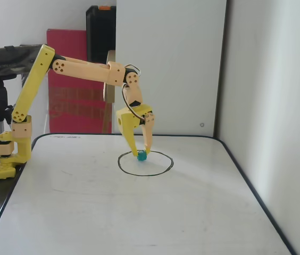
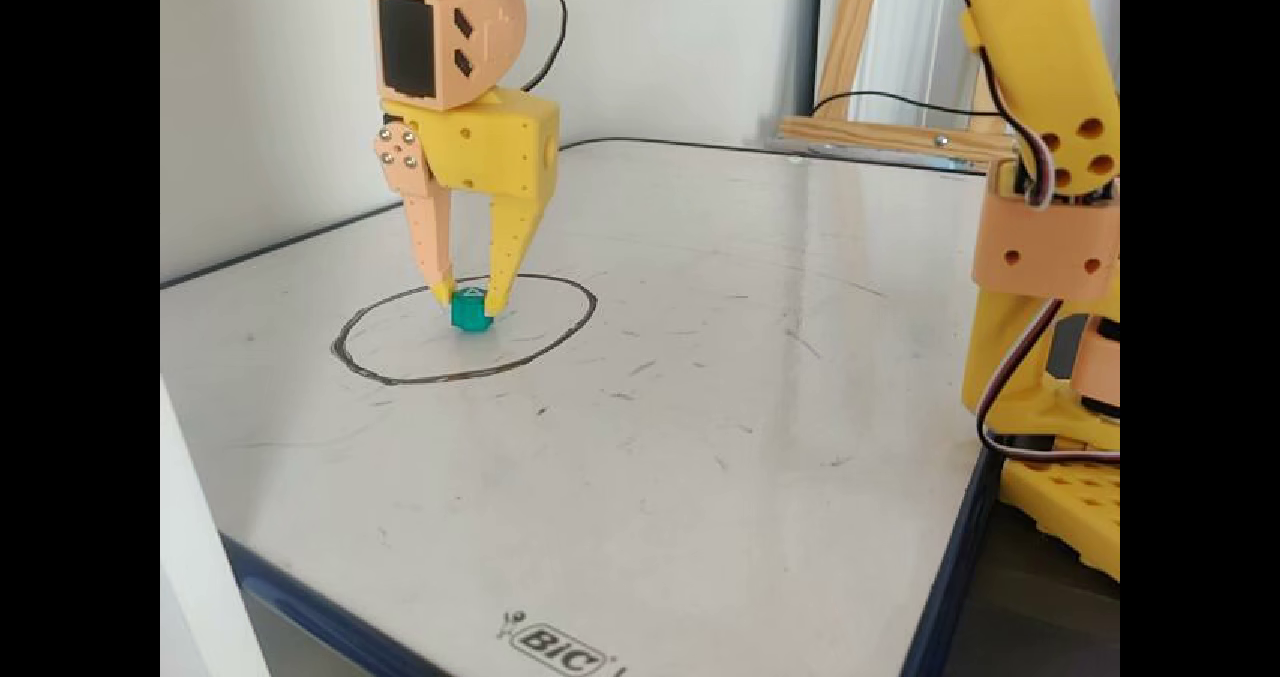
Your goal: Grasp a green cube and put it in the black circle
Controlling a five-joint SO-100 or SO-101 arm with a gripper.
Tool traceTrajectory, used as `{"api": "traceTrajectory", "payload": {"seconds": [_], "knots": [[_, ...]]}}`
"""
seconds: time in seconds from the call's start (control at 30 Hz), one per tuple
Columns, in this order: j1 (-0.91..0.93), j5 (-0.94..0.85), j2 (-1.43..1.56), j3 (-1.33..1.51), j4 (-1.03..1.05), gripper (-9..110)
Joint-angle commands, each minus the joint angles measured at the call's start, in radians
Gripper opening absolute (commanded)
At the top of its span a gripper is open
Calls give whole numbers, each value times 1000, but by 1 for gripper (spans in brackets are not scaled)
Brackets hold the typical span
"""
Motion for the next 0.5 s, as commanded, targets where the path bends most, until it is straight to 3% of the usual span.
{"api": "traceTrajectory", "payload": {"seconds": [0.0, 0.47], "knots": [[0, 8, 5, -40, 2, 0], [20, 5, 5, -48, 8, 6]]}}
